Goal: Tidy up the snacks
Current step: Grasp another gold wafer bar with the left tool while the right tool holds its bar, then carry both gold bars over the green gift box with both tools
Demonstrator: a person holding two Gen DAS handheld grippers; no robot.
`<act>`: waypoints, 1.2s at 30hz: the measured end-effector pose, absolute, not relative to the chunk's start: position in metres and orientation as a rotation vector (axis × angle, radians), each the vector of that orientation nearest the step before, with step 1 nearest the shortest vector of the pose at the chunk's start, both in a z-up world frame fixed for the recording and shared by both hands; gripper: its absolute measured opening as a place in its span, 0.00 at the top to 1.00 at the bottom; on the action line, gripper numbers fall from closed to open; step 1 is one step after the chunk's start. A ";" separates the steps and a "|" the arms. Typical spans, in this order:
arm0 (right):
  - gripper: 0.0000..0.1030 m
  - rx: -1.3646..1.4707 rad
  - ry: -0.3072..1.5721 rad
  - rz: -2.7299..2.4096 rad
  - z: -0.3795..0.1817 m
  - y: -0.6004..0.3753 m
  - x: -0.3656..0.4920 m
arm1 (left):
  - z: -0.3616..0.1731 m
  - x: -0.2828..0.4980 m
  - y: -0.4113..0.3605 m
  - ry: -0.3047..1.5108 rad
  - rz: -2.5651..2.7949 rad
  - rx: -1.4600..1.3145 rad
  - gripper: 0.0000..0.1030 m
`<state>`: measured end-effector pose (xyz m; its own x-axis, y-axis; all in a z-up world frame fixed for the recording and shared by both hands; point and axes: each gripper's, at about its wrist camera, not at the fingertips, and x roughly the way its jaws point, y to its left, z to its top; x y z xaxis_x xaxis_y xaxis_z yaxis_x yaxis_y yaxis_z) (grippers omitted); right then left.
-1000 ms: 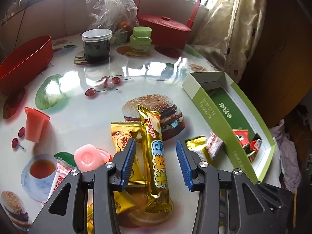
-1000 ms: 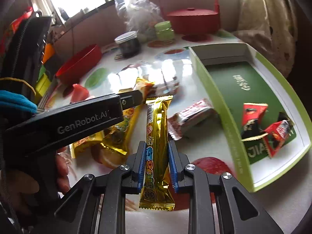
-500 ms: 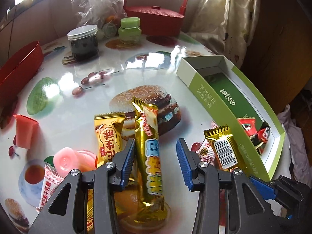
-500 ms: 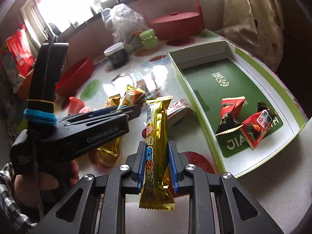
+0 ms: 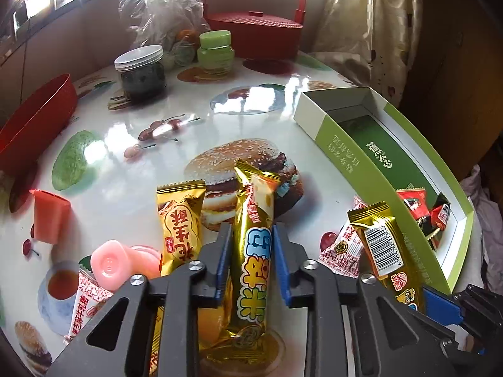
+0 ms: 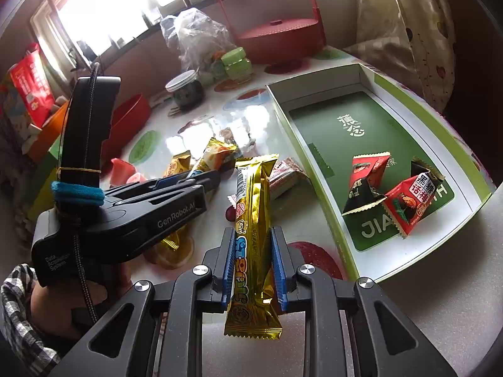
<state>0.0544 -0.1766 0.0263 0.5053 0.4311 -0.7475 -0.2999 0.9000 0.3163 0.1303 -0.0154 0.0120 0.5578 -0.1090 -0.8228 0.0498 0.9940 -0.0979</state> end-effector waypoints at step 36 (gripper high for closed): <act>0.80 0.202 0.813 0.372 0.065 -0.230 0.051 | 0.078 0.103 -0.036 0.821 -0.207 -0.130 0.77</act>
<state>0.0515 -0.2303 0.0649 0.6272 0.3987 -0.6691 -0.2455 0.9165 0.3160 0.1028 -0.0356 0.0779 0.6633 -0.2326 -0.7113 0.1320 0.9719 -0.1947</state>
